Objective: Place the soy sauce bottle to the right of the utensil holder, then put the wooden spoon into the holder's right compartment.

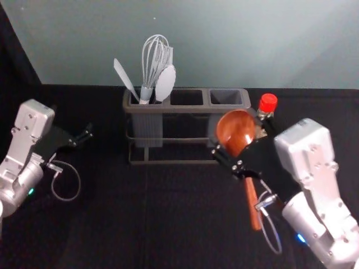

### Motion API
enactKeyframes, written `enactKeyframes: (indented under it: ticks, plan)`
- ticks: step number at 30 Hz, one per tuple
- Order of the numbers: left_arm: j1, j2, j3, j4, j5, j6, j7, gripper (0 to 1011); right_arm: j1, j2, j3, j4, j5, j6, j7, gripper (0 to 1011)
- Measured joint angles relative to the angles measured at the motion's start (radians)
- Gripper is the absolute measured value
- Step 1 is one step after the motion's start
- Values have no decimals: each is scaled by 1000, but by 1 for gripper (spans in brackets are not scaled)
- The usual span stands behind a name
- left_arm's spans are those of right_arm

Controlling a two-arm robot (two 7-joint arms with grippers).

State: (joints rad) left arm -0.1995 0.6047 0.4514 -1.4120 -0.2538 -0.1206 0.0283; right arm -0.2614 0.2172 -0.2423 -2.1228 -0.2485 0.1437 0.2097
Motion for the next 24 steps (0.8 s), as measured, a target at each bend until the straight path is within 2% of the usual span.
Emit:
enactKeyframes:
  ticks: [4, 7, 10, 24]
  plan:
    - [0, 0, 0, 0, 0, 0, 0, 1011, -28, 25, 16, 10, 19, -122, -20, 842]
    - [0, 0, 0, 0, 0, 0, 0, 1011, -42, 40, 24, 17, 31, -180, -27, 842]
    - [0, 0, 0, 0, 0, 0, 0, 1011, -49, 47, 29, 20, 37, -198, -32, 842]
    - [0, 0, 0, 0, 0, 0, 0, 1011, -52, 49, 30, 22, 40, -198, -33, 842]
